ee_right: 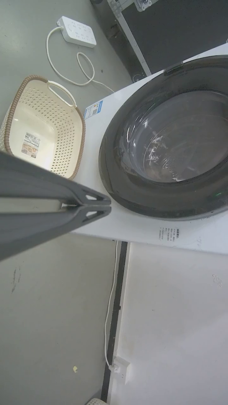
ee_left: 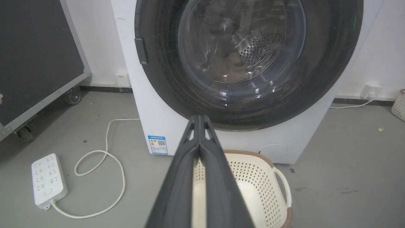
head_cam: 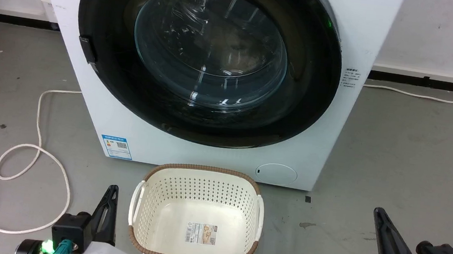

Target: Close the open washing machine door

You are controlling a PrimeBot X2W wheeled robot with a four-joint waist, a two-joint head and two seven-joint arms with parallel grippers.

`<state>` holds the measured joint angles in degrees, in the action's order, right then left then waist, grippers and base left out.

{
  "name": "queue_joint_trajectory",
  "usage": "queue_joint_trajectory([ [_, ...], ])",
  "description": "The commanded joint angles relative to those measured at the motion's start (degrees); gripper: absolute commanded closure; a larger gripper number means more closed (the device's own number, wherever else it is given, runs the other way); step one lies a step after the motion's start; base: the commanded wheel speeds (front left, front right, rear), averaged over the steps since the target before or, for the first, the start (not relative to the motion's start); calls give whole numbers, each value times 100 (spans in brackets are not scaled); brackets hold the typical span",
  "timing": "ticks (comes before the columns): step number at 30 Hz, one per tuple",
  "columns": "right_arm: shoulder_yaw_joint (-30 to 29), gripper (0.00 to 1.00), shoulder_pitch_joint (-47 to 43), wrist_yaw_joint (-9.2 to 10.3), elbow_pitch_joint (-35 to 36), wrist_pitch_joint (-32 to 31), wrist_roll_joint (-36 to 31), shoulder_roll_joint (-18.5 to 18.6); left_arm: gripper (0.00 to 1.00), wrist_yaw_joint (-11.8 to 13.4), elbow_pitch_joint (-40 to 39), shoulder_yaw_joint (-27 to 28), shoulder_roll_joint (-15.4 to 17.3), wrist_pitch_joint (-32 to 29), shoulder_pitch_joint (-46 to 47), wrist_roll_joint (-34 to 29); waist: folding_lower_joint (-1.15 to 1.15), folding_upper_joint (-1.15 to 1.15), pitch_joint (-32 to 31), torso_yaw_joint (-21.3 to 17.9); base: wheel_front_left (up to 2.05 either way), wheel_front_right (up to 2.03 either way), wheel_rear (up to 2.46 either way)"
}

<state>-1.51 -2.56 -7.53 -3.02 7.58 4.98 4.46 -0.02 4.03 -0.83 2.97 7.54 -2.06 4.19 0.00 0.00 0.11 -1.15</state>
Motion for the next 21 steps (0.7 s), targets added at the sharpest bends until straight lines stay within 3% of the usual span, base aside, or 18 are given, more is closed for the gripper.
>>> queue_joint_trajectory([
  [1, 12, 100, 107, 2, 52, -26, -46, -40, 100, 1, -43, 20, -2, -26, 83, -35, 0, 0, 0, 2, 0, 0, 0],
  [21, 61, 100, 160, 3, 140, -285, -206, -82, 100, 1, -171, 42, -5, -284, 127, -171, 0, 0, -4, 42, 0, 0, 0],
])
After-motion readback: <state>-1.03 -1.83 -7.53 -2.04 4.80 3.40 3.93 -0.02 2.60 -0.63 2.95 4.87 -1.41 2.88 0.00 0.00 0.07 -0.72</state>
